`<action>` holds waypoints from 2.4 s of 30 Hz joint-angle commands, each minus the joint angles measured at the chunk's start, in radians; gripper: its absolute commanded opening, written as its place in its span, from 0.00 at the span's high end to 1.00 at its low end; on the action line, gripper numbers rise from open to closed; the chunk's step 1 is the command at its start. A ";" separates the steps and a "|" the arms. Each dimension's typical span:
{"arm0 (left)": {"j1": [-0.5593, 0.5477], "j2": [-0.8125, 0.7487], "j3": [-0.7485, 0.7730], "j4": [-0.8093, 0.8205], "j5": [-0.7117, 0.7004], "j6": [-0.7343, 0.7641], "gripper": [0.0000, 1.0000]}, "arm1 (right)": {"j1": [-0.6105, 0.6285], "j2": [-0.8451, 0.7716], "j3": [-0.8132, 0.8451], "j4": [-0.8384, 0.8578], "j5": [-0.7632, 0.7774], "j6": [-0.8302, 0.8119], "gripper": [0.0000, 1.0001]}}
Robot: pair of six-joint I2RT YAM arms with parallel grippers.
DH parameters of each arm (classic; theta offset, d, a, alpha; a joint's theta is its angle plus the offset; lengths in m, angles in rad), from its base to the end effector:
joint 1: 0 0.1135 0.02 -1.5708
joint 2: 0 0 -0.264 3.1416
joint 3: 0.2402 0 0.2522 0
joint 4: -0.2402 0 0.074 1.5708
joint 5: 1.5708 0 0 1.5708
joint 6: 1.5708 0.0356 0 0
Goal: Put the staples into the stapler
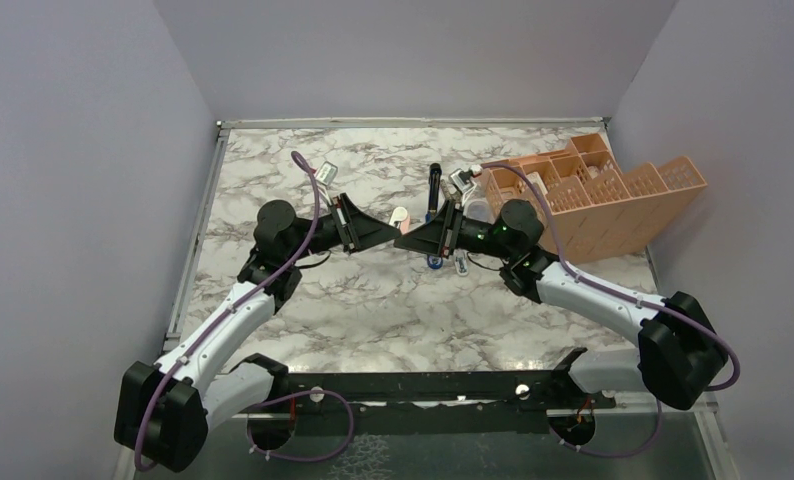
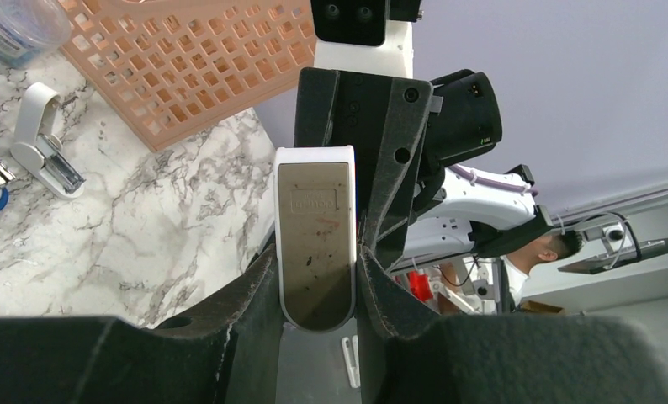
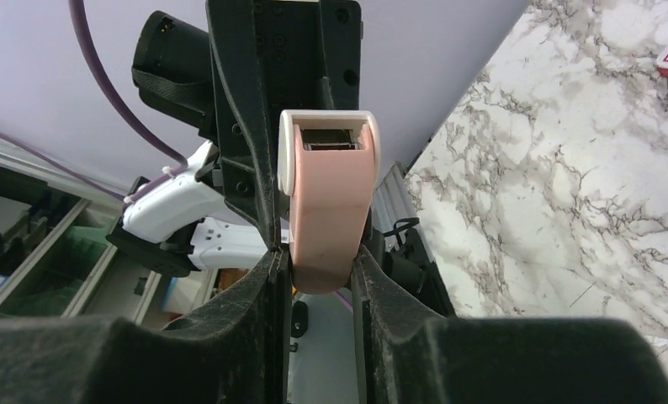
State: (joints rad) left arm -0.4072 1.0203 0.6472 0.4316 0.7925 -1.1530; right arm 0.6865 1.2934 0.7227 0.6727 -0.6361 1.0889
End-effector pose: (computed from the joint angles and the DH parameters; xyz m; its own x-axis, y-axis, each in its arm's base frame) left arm 0.2018 -0.1146 0.3109 -0.8290 -0.3413 -0.4431 0.4267 0.1262 -0.8955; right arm 0.2096 0.1991 0.2960 -0.8203 0.2493 -0.5146 -0.5179 0.0576 0.8535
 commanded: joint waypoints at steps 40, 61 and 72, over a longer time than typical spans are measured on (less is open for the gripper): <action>-0.007 0.020 -0.259 -0.383 -0.499 0.391 0.24 | 0.173 0.433 0.556 -1.283 0.473 -0.552 0.89; -0.008 0.208 -0.350 -0.129 -0.391 0.398 0.36 | 0.193 0.639 0.675 -1.409 0.501 -0.519 0.83; -0.010 0.213 -0.351 -0.130 -0.396 0.400 0.34 | 0.199 0.677 0.725 -1.416 0.536 -0.543 0.70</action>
State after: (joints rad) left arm -0.4137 1.2198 0.2897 0.2939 0.3912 -0.7792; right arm 0.8726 1.9537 1.4204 -0.7197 -0.1406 0.5606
